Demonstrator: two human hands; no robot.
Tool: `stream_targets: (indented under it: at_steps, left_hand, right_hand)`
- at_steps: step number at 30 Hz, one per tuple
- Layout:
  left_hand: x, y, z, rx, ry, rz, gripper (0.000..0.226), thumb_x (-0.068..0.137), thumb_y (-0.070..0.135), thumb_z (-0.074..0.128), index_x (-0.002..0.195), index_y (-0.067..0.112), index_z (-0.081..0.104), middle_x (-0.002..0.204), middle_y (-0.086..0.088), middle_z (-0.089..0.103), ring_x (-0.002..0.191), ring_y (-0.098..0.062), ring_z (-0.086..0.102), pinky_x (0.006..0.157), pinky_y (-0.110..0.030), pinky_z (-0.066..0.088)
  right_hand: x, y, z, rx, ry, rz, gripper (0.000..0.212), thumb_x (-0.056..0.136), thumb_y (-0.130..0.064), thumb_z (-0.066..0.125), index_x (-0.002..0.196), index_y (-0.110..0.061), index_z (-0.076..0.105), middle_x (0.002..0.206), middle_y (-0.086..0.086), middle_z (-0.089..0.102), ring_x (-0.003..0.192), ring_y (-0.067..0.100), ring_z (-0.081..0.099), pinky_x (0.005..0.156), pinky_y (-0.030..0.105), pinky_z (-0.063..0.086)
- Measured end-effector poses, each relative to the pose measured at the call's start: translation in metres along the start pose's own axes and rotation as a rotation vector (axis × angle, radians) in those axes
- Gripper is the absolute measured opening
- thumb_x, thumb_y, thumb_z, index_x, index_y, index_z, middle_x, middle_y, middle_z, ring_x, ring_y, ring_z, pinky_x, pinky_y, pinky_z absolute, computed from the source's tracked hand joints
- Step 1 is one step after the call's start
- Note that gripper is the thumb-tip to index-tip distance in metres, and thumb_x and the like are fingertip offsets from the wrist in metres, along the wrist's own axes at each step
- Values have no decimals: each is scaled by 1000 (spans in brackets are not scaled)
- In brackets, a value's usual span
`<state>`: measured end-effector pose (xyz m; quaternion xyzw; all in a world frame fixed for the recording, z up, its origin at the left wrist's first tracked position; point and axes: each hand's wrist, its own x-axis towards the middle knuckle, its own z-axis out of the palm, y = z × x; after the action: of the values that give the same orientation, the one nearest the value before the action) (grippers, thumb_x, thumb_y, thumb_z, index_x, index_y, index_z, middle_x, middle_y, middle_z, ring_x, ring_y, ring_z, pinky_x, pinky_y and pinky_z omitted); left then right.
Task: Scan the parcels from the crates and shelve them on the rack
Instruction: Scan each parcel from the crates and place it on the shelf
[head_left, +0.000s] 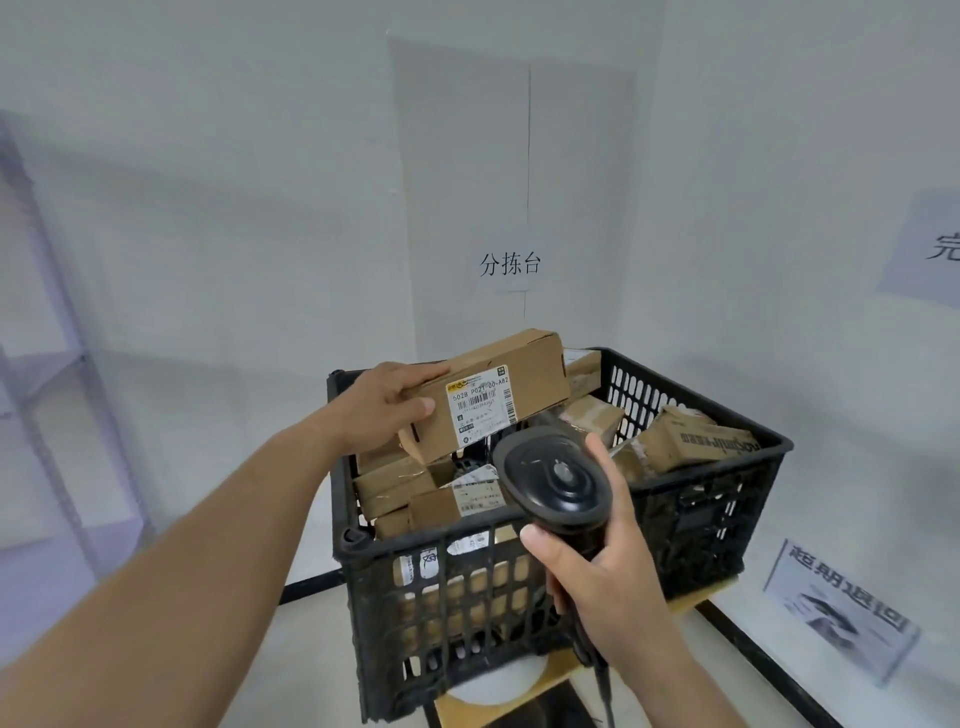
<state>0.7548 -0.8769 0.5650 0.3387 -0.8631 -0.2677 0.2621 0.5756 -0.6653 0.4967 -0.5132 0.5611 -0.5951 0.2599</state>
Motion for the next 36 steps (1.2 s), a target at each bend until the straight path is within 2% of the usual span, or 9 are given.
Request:
stream_targets:
  at_steps: [5, 9, 12, 18, 21, 26, 28, 31, 36]
  left_hand:
    - [1, 18, 13, 46, -34, -5, 52, 91, 29, 53, 142, 37, 46, 134, 7, 56, 122, -13, 52, 106, -45, 41]
    - [1, 23, 24, 41, -44, -26, 58, 79, 55, 51, 136, 54, 43, 134, 7, 53, 123, -13, 51, 106, -46, 41]
    - [3, 23, 31, 18, -39, -39, 59, 73, 63, 50, 132, 61, 42, 133, 5, 52, 122, -15, 51, 106, -47, 41]
    - [0, 43, 39, 17, -33, -30, 47, 93, 33, 54, 138, 45, 45, 132, 3, 53, 121, -13, 51, 104, -36, 41]
    - [0, 48, 42, 13, -29, -19, 46, 97, 24, 52, 140, 38, 44, 124, 10, 55, 115, -8, 51, 97, -28, 40]
    - [-2, 51, 44, 19, -20, -6, 47, 99, 12, 51, 138, 38, 42, 117, 21, 55, 108, 3, 52, 91, -24, 39]
    - [-1, 54, 45, 12, -21, -13, 47, 99, 13, 49, 139, 38, 41, 115, 23, 54, 107, 4, 51, 89, -19, 41]
    - [-1, 58, 53, -72, -6, -34, 47, 100, 14, 48, 138, 41, 39, 121, 16, 59, 115, -5, 54, 103, -32, 42]
    - [-7, 73, 86, -369, 110, -154, 45, 101, 27, 46, 142, 45, 37, 124, 11, 60, 115, -13, 56, 103, -43, 45]
  right_hand:
    - [-13, -1, -20, 18, -3, -21, 88, 58, -57, 75, 121, -83, 20, 121, -30, 57, 106, 10, 61, 104, 48, 48]
    - [-17, 3, -36, 30, 9, -45, 89, 79, -31, 80, 129, -69, 18, 113, -47, 51, 110, -21, 49, 90, 7, 36]
    - [-20, 6, -45, 16, 24, -22, 88, 83, -24, 78, 130, -66, 16, 114, -44, 52, 107, -25, 47, 80, -4, 35]
    - [-27, -2, -56, 19, 31, -2, 89, 85, -9, 73, 143, -50, 18, 109, -23, 56, 72, -14, 62, 59, 5, 47]
    - [-27, 0, -59, -22, 17, -4, 93, 85, -13, 74, 149, -50, 17, 98, -22, 65, 60, 6, 63, 57, 22, 55]
    - [-24, 4, -60, -1, 31, -18, 97, 64, -49, 78, 137, -71, 18, 115, -26, 61, 83, 8, 61, 88, 48, 55]
    - [-22, 5, -61, 17, 51, -49, 96, 68, -41, 81, 135, -72, 20, 116, -39, 56, 92, -2, 61, 94, 30, 51]
    - [-20, 4, -65, 10, 130, -27, 99, 80, -9, 78, 135, -58, 12, 95, -55, 50, 92, -35, 45, 71, -7, 35]
    - [-6, 4, -68, -91, 244, -67, 106, 79, -8, 80, 135, -56, 5, 105, -39, 43, 90, -41, 38, 70, -13, 26]
